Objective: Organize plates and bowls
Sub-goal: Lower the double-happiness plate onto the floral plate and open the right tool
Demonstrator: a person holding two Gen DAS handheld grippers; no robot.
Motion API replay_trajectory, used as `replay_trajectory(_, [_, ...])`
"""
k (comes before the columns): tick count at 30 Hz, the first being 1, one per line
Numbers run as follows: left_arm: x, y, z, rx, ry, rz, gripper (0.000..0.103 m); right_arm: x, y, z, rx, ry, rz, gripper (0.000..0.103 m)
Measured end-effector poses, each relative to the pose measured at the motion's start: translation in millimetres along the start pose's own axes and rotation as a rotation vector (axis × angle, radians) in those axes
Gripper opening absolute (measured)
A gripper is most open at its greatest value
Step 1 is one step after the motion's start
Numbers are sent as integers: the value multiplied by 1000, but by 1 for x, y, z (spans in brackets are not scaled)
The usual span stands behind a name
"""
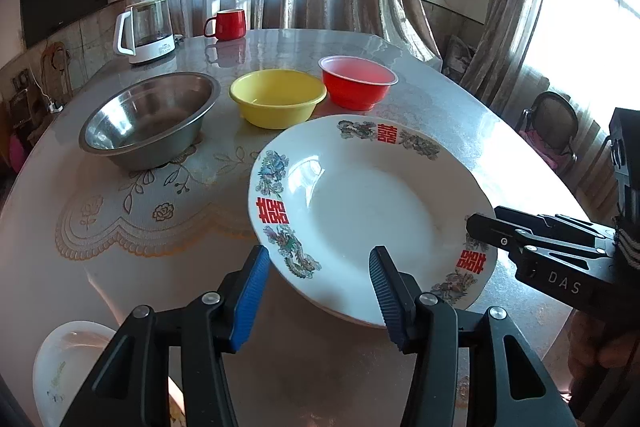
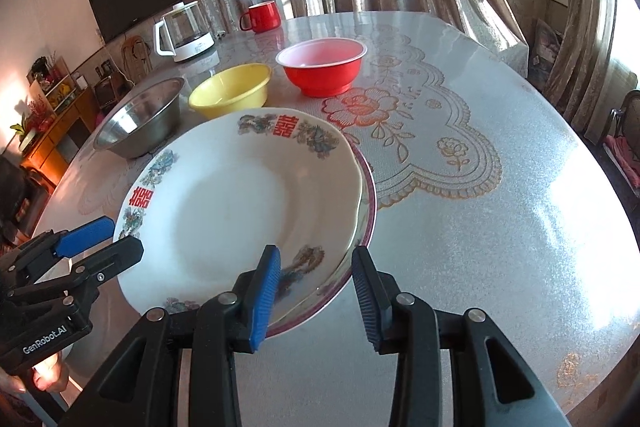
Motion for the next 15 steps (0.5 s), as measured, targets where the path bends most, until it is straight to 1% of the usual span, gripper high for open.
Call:
replay_trajectory(8, [-17,-9,-2,10,-52,34,55,-1,-4,3,21,24,-7,38])
replay_trajectory(15, [-32,-14,-7,9,-89,67,55,-4,-5,4,24,19,-34,38])
Point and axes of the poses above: each gripper's, at about its wrist camera, not at the fingertips, and y roughly the way its jaws point, x to its right, z to its top, the point moved 2 cm from there along y, roughly the way its jaws point, and after that the axes turned 1 degree about -y, right-handed, at the moved point
